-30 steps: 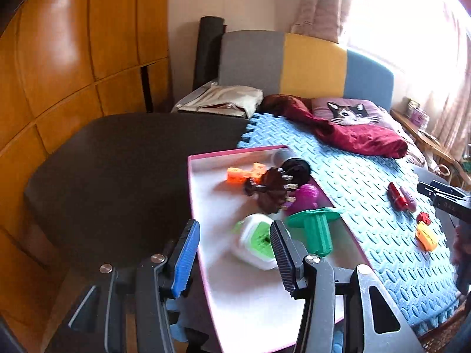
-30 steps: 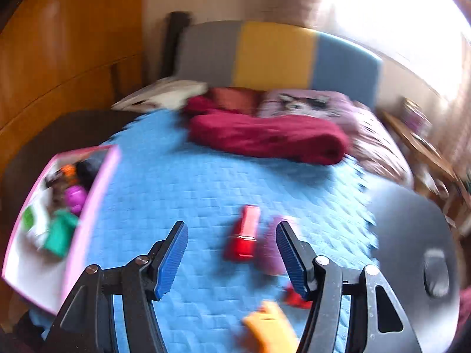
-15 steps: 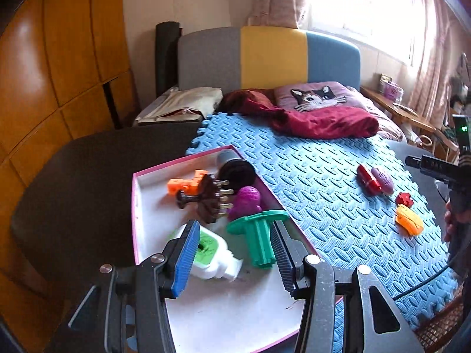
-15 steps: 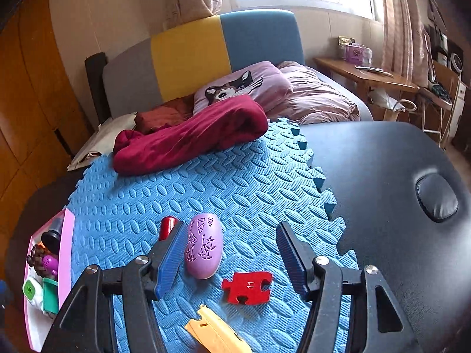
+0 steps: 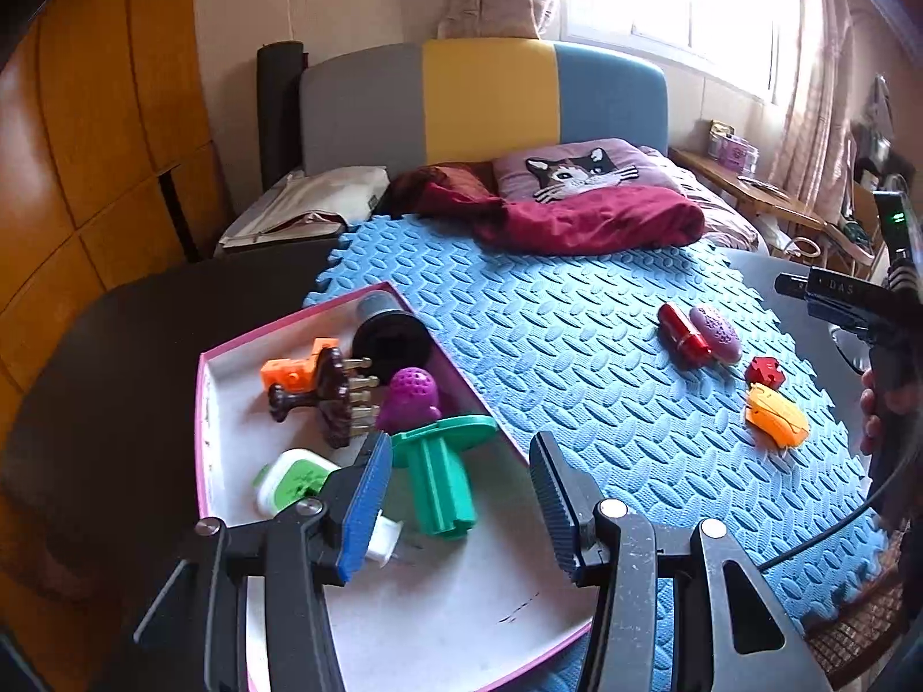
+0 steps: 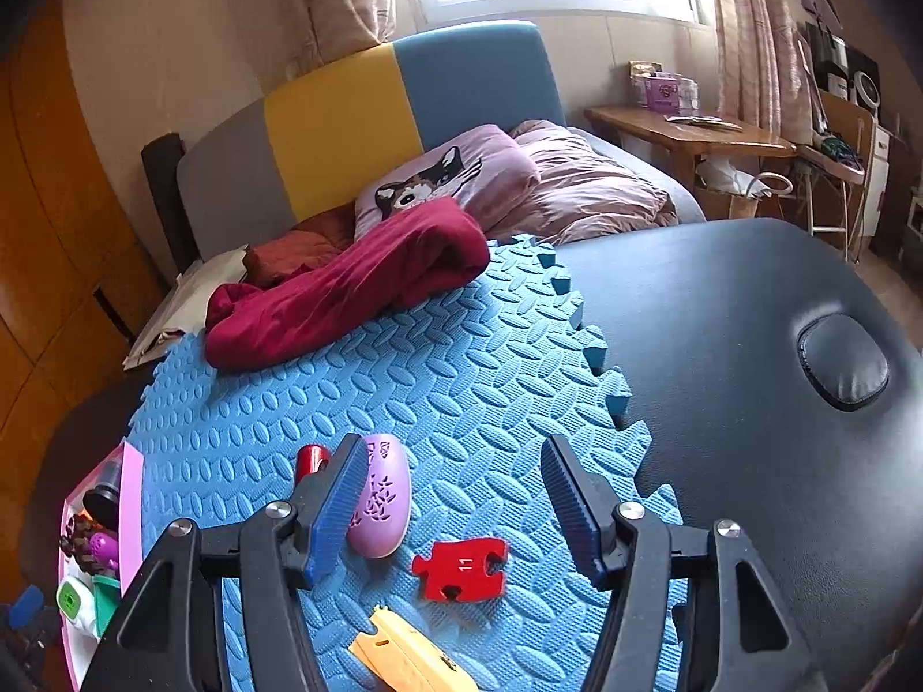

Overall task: Organize rigid objects
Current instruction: 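Move both grippers from the tray back over the mat toys, then grasp the red lipstick tube with the left gripper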

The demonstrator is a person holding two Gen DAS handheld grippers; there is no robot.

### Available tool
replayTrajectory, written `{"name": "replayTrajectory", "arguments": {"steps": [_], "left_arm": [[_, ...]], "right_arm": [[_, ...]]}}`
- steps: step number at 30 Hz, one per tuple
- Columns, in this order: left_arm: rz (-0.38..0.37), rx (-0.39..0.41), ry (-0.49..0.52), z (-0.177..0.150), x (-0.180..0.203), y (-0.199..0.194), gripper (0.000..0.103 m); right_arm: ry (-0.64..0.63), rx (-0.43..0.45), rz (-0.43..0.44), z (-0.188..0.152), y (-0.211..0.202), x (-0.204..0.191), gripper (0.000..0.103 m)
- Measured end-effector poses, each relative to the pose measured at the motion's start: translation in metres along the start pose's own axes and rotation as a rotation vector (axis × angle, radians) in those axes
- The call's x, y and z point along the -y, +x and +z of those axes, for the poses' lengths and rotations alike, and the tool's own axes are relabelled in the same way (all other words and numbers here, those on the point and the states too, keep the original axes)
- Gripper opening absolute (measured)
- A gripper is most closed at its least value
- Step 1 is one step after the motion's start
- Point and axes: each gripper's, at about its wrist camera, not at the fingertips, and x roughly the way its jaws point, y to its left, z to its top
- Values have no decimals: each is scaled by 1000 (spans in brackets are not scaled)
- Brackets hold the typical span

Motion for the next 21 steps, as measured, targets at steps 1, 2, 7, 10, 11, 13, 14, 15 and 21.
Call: {"name": "replayTrajectory", "arguments": {"steps": [1, 2, 7, 10, 11, 13, 14, 15, 21], "left_arm": [[-4, -3, -1, 1, 1, 1, 51], [-7, -6, -1, 1, 3, 3, 51], [-23, -28, -3, 6, 8, 11, 51], [-40, -35, 3, 11, 13, 15, 51], [-49, -38, 6, 13, 15, 17, 51], [-68, -40, 12, 17, 21, 19, 51], [-80, -44, 15, 19, 24, 21, 51], [-90, -49, 16, 21, 27, 22, 51], [-175, -94, 43, 37, 56, 43, 49]], "right_arm": [[17, -1, 0, 0, 0, 3, 63], [31, -3, 0, 1, 0, 6, 63], [77, -17, 5, 0, 2, 14, 63], [80, -24, 8, 0, 3, 14, 63], [79, -26, 9, 0, 3, 14, 63], [76, -25, 9, 0, 3, 14, 63], [77, -24, 9, 1, 3, 14, 63], [79, -24, 9, 1, 3, 14, 63], [92, -28, 18, 1, 4, 16, 63]]}}
